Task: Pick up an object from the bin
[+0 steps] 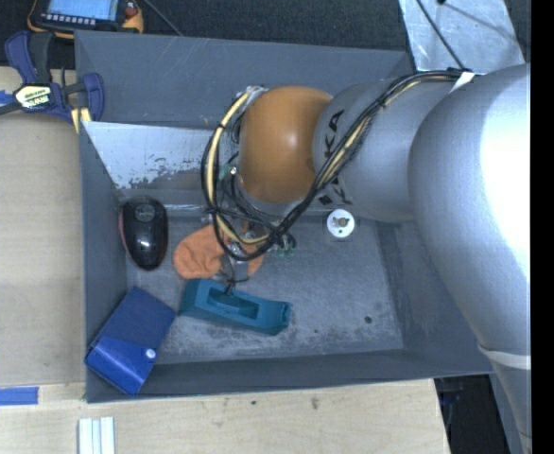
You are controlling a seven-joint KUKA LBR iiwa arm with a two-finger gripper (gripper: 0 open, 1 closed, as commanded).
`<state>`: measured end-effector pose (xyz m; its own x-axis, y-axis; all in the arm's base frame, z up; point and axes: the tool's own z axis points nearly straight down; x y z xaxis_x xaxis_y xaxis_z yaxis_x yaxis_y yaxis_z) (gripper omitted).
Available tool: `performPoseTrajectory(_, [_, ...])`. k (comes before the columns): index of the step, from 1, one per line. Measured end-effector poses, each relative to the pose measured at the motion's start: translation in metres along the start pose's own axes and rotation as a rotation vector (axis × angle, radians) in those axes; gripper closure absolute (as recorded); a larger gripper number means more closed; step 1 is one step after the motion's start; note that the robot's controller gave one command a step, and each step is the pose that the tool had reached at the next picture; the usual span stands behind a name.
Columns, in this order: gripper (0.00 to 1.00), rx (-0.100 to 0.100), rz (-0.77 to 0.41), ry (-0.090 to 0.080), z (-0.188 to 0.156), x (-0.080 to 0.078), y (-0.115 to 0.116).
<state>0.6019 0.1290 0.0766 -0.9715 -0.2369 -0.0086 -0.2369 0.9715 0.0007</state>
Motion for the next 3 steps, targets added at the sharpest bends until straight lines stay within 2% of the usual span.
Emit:
performPoseTrajectory(2, [1.0,0.0,0.0,0.0,-0.004,0.001,0.0])
performPoseTrajectory(3, [1.0,0.0,0.001,0.002,-0.023,0.002,0.0])
